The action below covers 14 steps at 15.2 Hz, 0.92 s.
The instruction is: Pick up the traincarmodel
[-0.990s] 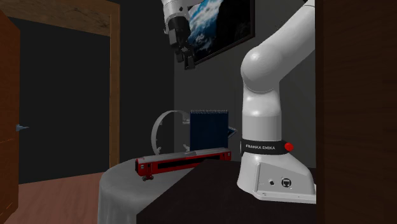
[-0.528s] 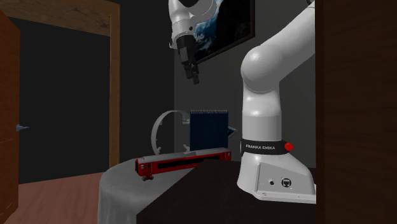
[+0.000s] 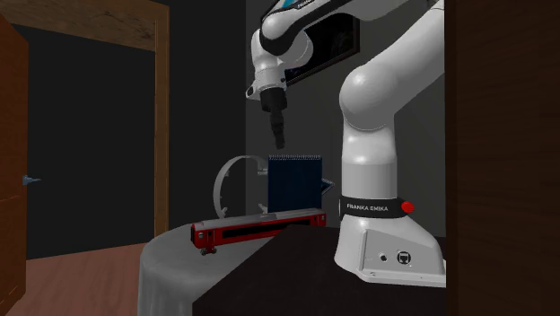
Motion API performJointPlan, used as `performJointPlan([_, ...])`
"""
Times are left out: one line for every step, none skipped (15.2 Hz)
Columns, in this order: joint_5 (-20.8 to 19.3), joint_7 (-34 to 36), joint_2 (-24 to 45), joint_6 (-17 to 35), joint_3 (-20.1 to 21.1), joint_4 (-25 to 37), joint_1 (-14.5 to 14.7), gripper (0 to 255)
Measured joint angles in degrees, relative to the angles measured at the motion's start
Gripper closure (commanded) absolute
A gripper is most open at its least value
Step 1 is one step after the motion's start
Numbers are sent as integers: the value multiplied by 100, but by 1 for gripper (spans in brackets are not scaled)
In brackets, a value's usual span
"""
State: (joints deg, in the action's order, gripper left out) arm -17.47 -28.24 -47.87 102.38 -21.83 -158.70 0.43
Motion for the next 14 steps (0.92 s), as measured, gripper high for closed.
performJointPlan([-124,-217,92,219,-168,-90,-1,0])
performJointPlan([-273,-479,253,440,-385,-107,-13,0])
performJointPlan([-421,-722,428,730,-603,-192,-14,0])
performJointPlan([-524,-929,572,979,-772,-257,12,0])
performJointPlan([-593,-1122,755,1218,-930,-276,72,0])
performJointPlan([-684,-1335,943,1486,-1116,-322,110,0])
performJointPlan([-775,-1608,1152,1708,-1338,-281,139,0])
performJointPlan([-835,-1867,1394,1968,-1553,-260,209,0])
performJointPlan([-885,-2128,1666,2277,-1788,-261,292,0])
performJointPlan([-878,-2400,1913,2506,-1995,-193,403,0])
performJointPlan([-842,-2702,2236,2809,-2253,-141,548,0])
performJointPlan([-765,-3004,2552,3127,-2497,-113,716,0])
performJointPlan([-626,-3340,2875,3424,-2749,-64,914,0])
performJointPlan([-371,-3734,3270,3734,-3026,29,1200,0])
